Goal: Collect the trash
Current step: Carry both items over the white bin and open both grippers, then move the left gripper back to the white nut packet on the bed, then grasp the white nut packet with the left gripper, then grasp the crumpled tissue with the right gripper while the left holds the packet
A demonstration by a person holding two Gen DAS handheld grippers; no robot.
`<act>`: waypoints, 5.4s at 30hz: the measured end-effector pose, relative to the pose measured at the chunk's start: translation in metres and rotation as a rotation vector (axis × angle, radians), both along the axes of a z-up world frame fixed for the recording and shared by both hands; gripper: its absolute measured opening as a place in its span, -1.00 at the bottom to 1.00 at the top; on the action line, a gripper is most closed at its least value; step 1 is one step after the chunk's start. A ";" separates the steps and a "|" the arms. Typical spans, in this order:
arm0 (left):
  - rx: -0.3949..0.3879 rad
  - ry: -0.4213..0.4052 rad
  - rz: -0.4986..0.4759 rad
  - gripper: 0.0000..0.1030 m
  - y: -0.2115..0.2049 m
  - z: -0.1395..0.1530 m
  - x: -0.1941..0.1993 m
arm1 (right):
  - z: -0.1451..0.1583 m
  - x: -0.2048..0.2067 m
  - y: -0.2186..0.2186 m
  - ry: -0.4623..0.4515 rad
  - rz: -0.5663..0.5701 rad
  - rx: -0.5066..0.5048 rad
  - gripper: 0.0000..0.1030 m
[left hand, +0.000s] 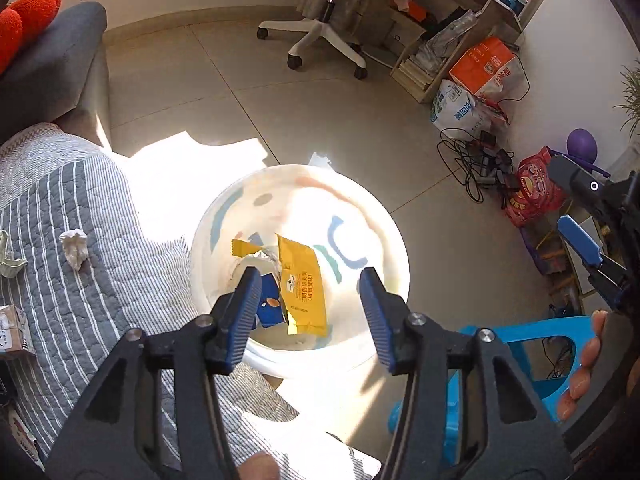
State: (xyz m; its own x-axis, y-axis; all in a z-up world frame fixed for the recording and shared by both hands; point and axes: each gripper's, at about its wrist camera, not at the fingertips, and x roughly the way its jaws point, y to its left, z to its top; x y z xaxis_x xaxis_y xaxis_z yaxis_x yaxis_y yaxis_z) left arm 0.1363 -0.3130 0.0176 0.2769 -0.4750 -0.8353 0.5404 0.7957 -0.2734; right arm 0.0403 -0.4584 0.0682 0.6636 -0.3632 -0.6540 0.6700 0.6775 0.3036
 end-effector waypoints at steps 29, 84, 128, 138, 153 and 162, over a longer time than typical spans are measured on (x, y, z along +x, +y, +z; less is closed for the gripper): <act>0.165 -0.126 0.294 0.49 0.187 -0.003 -0.045 | 0.017 0.052 0.178 -0.035 0.391 -0.239 0.76; 0.174 0.090 0.378 -0.97 0.369 -0.074 -0.042 | -0.083 0.158 0.343 0.297 0.745 -0.336 0.76; 0.026 0.041 0.410 -0.93 0.390 -0.035 -0.030 | -0.079 0.186 0.373 0.244 0.962 -0.336 0.76; -0.018 0.045 0.426 -0.93 0.411 -0.031 -0.031 | -0.123 0.260 0.435 0.359 1.092 -0.400 0.59; -0.049 0.065 0.487 -0.93 0.425 -0.035 -0.029 | -0.134 0.276 0.419 0.365 1.001 -0.243 -0.75; -0.070 0.033 0.544 -0.93 0.434 -0.027 -0.035 | -0.105 0.246 0.421 0.301 0.991 -0.259 -0.82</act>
State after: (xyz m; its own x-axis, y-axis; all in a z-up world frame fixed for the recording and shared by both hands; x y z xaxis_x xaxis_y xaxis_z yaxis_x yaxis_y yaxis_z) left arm 0.1017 0.1211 -0.0090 0.4718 -0.3257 -0.8193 0.0466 0.9372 -0.3458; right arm 0.2860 -0.0377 -0.0370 0.5636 0.0984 -0.8202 -0.1915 0.9814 -0.0138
